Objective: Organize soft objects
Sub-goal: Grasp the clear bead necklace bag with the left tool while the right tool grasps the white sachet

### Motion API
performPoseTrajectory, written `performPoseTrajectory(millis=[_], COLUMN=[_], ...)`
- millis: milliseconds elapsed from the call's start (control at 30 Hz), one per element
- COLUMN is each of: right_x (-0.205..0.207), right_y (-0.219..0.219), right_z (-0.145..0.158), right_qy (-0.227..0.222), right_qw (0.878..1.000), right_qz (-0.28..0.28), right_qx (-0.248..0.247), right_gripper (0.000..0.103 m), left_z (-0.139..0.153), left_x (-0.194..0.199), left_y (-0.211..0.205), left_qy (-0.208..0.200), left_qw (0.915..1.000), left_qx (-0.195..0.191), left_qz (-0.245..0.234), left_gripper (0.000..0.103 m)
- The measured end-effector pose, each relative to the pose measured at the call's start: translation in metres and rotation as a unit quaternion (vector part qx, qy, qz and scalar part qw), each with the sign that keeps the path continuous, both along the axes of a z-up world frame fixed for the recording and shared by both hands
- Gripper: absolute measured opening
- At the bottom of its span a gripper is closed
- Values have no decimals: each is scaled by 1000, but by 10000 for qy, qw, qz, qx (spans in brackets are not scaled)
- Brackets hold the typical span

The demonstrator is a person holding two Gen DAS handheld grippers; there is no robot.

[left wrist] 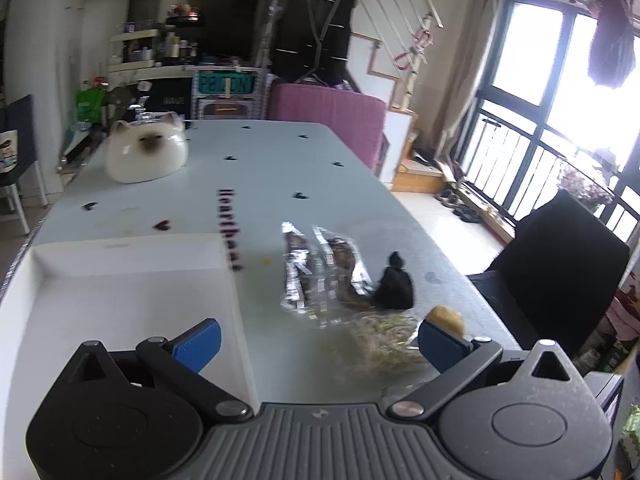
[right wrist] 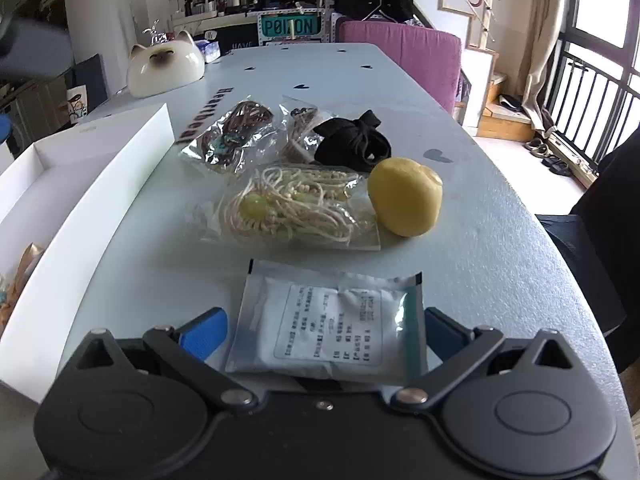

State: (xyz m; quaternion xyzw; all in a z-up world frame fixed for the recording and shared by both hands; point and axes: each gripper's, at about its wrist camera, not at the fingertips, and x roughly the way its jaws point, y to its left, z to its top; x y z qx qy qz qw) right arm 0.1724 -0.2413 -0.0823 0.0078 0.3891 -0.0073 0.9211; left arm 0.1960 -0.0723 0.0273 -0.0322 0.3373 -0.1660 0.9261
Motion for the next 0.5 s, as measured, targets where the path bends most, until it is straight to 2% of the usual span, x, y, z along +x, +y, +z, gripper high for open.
performPoseTrajectory(millis=[167, 267, 433, 500], right_x=[-2, -6, -14, -17], right_y=[-2, -6, -13, -16], right_z=[-1, -2, -2, -2], right_qy=[-117, -224, -343, -372], right_qw=[9999, 9995, 9983, 9977], right_qz=[74, 228, 478, 557], right_qx=[-11, -1, 25, 42], right_gripper=[103, 102, 96, 95], left_z=[-4, -8, -18, -24], left_x=[13, 23, 45, 63], left_y=[-30, -48, -71, -77], left_qy=[159, 105, -256, -49], left_qw=[9991, 9976, 9867, 9823], left_qx=[-84, -11, 1, -161], left_qz=[-377, -690, -1603, -1865], left_gripper=[103, 103, 101, 98])
